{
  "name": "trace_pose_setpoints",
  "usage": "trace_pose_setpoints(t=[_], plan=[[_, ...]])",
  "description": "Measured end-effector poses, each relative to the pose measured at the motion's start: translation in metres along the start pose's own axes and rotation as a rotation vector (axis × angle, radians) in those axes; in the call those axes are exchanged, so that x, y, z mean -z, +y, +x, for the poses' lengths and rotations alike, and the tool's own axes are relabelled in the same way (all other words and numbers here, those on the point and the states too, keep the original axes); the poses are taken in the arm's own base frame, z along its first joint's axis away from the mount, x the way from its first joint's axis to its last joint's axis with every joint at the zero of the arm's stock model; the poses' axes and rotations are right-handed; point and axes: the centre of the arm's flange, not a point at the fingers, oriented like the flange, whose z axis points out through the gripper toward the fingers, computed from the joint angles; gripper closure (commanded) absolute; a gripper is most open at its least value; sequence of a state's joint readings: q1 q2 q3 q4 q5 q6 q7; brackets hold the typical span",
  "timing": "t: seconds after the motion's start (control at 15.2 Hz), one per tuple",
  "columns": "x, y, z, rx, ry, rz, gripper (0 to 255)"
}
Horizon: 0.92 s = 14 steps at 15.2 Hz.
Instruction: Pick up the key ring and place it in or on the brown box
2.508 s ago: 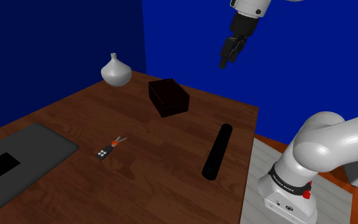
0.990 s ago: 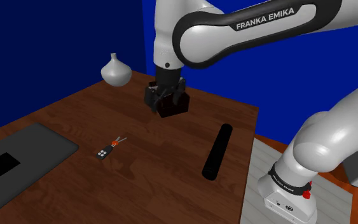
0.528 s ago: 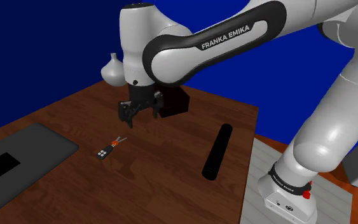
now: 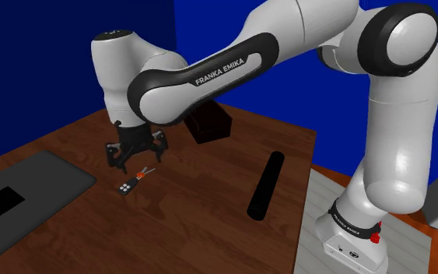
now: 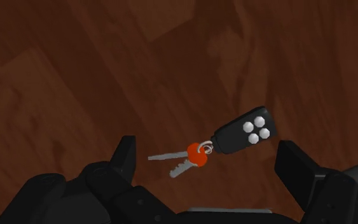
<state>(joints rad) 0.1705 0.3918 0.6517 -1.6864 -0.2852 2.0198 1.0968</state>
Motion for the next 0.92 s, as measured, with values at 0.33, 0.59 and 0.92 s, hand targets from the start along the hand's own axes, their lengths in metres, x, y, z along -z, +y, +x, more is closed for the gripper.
trace_pose_setpoints(t=[0.33, 0.59, 0.92], plan=[[-0.035, -0.047, 0.019, -0.043, -0.014, -0.005, 0], [-0.055, -0.052, 0.017, -0.048, -0.015, -0.005, 0], [-0.073, -0.052, 0.017, -0.049, -0.015, -0.006, 0]])
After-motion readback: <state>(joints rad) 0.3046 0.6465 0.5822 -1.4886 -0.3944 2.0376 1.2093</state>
